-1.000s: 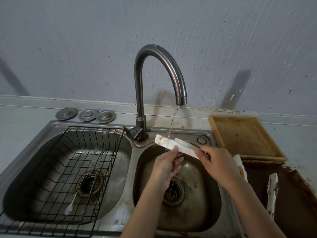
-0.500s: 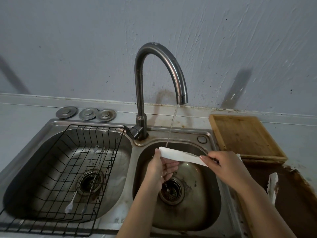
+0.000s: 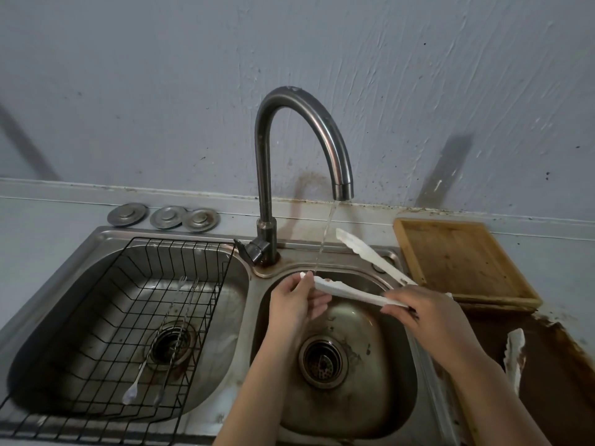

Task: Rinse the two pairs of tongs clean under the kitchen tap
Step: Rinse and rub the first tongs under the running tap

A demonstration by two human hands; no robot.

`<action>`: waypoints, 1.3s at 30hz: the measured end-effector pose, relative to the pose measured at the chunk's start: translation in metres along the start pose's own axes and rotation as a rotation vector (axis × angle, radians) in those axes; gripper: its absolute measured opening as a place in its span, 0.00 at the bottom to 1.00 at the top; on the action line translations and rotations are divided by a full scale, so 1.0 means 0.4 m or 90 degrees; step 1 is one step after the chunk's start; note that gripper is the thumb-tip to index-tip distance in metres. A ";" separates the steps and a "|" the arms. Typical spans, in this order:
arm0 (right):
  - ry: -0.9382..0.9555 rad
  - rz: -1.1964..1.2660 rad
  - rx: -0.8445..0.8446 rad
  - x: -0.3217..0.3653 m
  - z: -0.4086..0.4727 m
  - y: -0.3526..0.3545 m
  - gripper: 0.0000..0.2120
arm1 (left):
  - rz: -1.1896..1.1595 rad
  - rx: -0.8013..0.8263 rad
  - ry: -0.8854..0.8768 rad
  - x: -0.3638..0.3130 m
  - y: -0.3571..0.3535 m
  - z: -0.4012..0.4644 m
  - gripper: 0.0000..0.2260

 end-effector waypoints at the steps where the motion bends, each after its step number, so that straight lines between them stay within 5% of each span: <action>1: 0.004 0.001 -0.001 0.000 0.006 -0.003 0.10 | -0.020 0.003 -0.009 -0.011 -0.007 0.002 0.06; 5: 0.014 0.015 -0.043 0.005 0.025 -0.008 0.12 | -0.088 -0.005 -0.031 -0.043 -0.024 0.009 0.05; 12: 0.040 0.058 -0.073 0.018 0.037 -0.031 0.13 | 0.053 -0.037 -0.157 -0.060 -0.010 0.009 0.26; 23: 0.089 0.130 -0.162 0.065 0.007 -0.002 0.20 | -0.118 -0.064 -0.115 -0.069 0.008 0.005 0.03; 30: 0.137 0.056 -0.380 0.097 -0.024 0.067 0.18 | -0.172 -0.051 -0.110 -0.074 0.000 -0.008 0.08; 35: 0.006 0.096 -0.282 0.034 -0.008 0.049 0.24 | -0.052 -0.046 -0.091 -0.058 -0.019 -0.003 0.10; 39: -0.191 0.118 -0.133 -0.052 0.007 -0.034 0.17 | 0.159 -0.059 -0.134 -0.082 -0.020 0.015 0.11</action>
Point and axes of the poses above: each hand's wrist, its own z-axis towards the middle knuckle, its own y-axis out of the back of the hand, x = y × z, the point moved 8 cm from there along z, towards the middle knuckle, and after that the axes turned 9 degrees about z, right-handed, at the moved point
